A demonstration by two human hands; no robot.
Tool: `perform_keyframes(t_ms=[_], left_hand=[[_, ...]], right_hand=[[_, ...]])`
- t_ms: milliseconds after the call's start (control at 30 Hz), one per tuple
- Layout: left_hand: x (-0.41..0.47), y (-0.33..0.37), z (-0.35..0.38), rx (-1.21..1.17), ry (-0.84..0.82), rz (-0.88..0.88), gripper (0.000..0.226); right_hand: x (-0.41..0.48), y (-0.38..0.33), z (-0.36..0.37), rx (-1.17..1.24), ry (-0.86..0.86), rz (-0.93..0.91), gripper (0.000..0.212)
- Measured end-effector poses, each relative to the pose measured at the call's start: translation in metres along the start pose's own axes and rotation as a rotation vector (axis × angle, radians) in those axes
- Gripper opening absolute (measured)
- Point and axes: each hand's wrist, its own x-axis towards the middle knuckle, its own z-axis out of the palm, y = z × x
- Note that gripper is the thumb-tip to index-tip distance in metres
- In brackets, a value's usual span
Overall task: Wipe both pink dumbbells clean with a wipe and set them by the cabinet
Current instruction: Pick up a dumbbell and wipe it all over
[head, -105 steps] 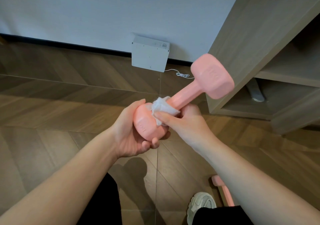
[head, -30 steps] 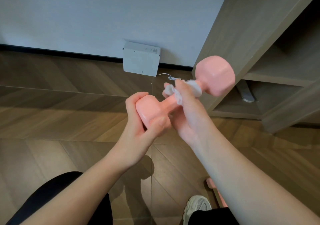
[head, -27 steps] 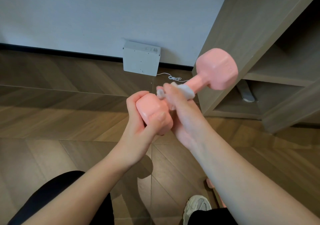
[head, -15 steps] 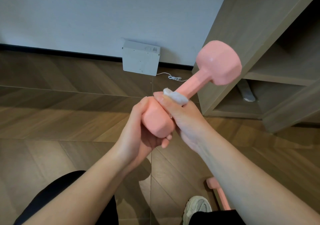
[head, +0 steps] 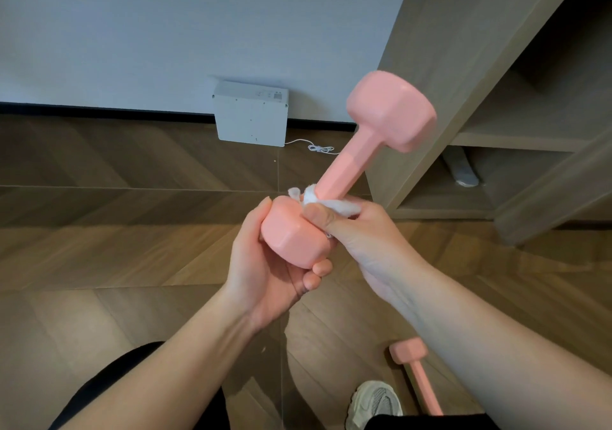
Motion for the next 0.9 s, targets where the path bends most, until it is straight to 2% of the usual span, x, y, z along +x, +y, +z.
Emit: perform_keyframes(t_ms=[133, 167, 267, 400, 500, 600, 667, 733, 800, 867, 900], left_hand=[[0.018, -0.007, 0.012, 0.07, -0.027, -0.038, 0.058], [0.024, -0.008, 0.015, 0.08, -0.016, -0.053, 0.059], [0.047, -0.014, 0.017, 0.05, -0.052, -0.141, 0.066], [0.081, -0.025, 0.017, 0.007, -0.3, -0.202, 0.067], [0.11, -0.033, 0.014, 0.065, -0.346, -0.169, 0.066], [0.142, -0.043, 0.011, 0.161, -0.274, -0.127, 0.063], [0.167, -0.052, 0.006, 0.222, -0.211, -0.085, 0.052], [0.196, -0.062, 0.0, 0.3, -0.14, -0.039, 0.045], [0.228, -0.076, -0.012, 0.408, -0.01, 0.005, 0.054], [0.259, -0.09, -0.029, 0.526, 0.119, 0.042, 0.051], [0.273, -0.097, -0.038, 0.572, 0.166, 0.061, 0.045]], right_hand=[[0.011, 0.006, -0.017, -0.026, 0.113, 0.034, 0.017], [0.015, 0.007, -0.024, -0.037, 0.119, 0.042, 0.019], [0.029, 0.008, -0.047, -0.062, 0.134, 0.079, 0.045], [0.045, 0.015, -0.081, -0.123, 0.131, 0.04, 0.02], [0.06, 0.025, -0.105, -0.145, 0.108, -0.003, 0.027], [0.08, 0.036, -0.138, -0.205, -0.026, 0.113, 0.027], [0.099, 0.05, -0.164, -0.079, -0.038, 0.241, 0.033], [0.12, 0.068, -0.19, 0.151, 0.08, 0.315, 0.025], [0.142, 0.086, -0.212, 0.288, 0.233, 0.404, 0.019], [0.164, 0.107, -0.232, 0.304, 0.375, 0.468, 0.022], [0.175, 0.118, -0.241, 0.231, 0.42, 0.51, 0.017]])
